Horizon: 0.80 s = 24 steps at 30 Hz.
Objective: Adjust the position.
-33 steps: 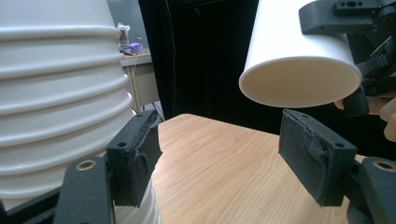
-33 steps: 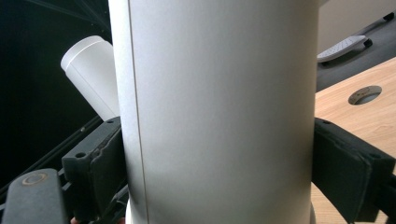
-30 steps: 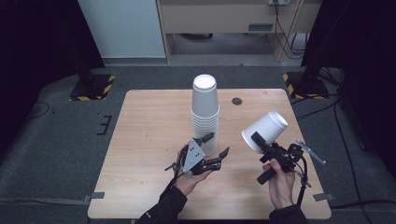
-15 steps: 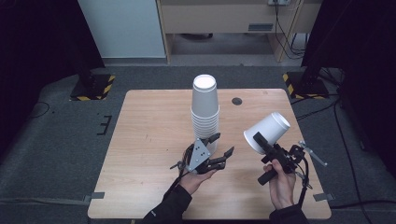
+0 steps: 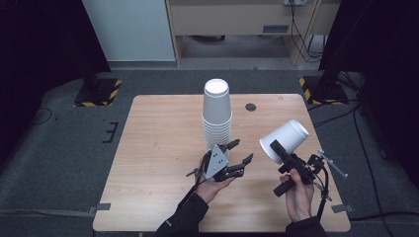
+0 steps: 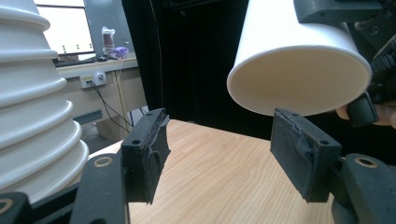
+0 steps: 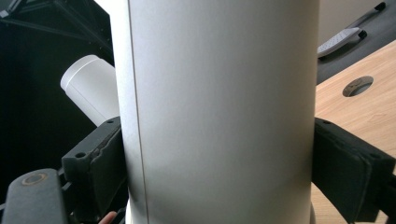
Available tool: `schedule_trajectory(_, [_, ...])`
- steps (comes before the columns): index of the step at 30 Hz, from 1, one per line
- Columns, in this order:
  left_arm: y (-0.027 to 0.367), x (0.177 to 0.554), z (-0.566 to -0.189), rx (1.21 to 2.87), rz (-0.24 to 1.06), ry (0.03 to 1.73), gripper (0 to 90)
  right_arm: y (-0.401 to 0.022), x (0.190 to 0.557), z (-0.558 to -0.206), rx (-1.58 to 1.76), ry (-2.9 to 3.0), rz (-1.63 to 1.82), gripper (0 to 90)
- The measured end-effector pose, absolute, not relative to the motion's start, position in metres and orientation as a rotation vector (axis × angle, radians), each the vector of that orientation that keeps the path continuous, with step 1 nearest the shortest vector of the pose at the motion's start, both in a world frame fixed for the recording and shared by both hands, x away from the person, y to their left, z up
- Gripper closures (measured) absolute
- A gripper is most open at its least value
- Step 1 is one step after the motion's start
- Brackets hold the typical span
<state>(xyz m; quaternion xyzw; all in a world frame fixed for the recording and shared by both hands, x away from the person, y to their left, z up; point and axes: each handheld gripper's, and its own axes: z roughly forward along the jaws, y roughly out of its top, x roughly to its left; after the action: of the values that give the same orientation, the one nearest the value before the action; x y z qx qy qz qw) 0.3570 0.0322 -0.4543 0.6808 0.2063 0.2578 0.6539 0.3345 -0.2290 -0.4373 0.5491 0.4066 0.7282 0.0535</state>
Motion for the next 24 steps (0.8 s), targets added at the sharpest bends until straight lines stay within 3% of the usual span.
schedule_trajectory(24, [0.006, 0.371, -0.460, 1.477, 0.558, 0.444, 37.5, -0.229, 0.333, -0.442, 1.735, 1.192, 2.252, 12.4])
